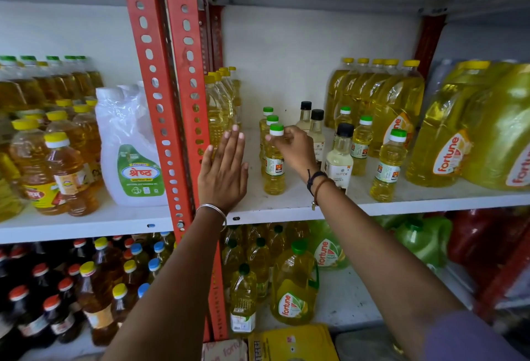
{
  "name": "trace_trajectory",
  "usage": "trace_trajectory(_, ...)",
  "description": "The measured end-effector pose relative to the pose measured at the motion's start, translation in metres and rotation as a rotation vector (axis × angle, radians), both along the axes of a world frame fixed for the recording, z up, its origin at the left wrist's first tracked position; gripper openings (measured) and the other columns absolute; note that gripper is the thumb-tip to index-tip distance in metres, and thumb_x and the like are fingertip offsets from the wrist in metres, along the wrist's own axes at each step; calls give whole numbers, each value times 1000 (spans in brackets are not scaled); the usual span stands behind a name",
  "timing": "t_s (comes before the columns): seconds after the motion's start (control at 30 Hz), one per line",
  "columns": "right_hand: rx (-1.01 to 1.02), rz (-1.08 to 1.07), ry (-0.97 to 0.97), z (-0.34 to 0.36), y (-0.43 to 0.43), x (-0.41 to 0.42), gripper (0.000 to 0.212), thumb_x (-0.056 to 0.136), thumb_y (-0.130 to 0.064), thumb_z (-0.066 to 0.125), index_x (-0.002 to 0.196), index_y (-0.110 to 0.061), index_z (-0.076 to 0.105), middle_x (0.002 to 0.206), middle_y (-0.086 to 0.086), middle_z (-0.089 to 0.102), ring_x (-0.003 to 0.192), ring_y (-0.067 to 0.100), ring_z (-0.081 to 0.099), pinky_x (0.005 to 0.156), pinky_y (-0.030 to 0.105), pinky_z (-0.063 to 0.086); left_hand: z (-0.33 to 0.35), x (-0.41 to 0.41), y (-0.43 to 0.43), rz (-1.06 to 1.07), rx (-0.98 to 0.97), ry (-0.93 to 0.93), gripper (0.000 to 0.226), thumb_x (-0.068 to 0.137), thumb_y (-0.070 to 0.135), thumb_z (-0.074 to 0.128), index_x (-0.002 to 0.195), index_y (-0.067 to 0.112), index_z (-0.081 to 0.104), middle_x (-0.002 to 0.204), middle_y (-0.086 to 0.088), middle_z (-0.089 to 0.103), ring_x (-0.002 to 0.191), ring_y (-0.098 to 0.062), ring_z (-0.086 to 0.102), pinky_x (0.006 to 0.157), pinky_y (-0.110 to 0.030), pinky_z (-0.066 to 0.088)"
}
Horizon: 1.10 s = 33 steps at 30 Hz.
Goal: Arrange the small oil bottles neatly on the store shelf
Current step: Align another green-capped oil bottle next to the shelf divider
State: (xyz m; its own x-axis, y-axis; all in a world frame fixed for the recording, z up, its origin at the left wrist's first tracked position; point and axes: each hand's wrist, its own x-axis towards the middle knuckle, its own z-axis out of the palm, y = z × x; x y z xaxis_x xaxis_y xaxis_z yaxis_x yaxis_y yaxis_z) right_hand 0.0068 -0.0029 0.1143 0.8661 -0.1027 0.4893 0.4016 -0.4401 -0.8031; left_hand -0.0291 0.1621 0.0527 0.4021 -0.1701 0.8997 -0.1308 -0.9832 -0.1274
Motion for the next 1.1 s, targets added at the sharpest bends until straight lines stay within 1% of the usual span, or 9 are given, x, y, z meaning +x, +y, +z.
trace_trajectory(0.07,-2,24,-17,-1,-3,1,28,77,-37,72,88,-13,65,91,6,71,87,19,66,79,35,54,0,0,0,3,1,-4,59,97,31,27,151,7,21,157,-7,15,145,-19,14,117,-37,-2)
trace_trajectory(0.2,-13,29,-41,0,-8,-5,23,76,-34,73,84,-13,68,81,1,68,82,16,66,75,30,52,0,-1,-1,8,4,-8,58,97,31,27,150,7,23,157,-7,17,145,-19,16,117,-37,-2)
trace_trajectory(0.33,-22,36,-74,-3,-12,-16,26,76,-34,73,89,-11,71,85,5,73,81,15,67,77,32,54,1,-2,-1,14,10,-3,58,97,31,27,150,7,21,157,-7,15,145,-20,15,117,-36,-4)
trace_trajectory(0.53,-27,32,-105,-4,-16,-30,27,76,-34,73,92,-12,71,88,6,73,81,13,66,78,32,55,1,-1,-1,27,15,9,58,98,32,26,151,7,21,157,-7,15,146,-18,12,117,-36,-5)
trace_trajectory(0.63,-19,38,-111,-4,-17,-34,27,76,-34,73,91,-12,71,88,6,73,81,14,66,78,33,55,1,-1,0,33,19,5,59,98,32,26,151,8,20,158,-7,13,146,-17,10,117,-37,-5)
trace_trajectory(0.87,-18,44,-117,-5,-15,-38,28,76,-35,72,93,-14,70,90,5,73,82,13,67,78,33,56,0,-1,-1,33,20,7,59,98,32,25,151,7,20,158,-7,15,146,-18,11,117,-37,-4)
trace_trajectory(1.1,3,23,-119,-7,-12,-38,31,76,-36,72,94,-12,70,92,6,73,84,16,67,77,35,56,0,-1,-1,24,14,8,58,98,32,25,151,7,20,158,-7,14,146,-17,9,117,-37,-4)
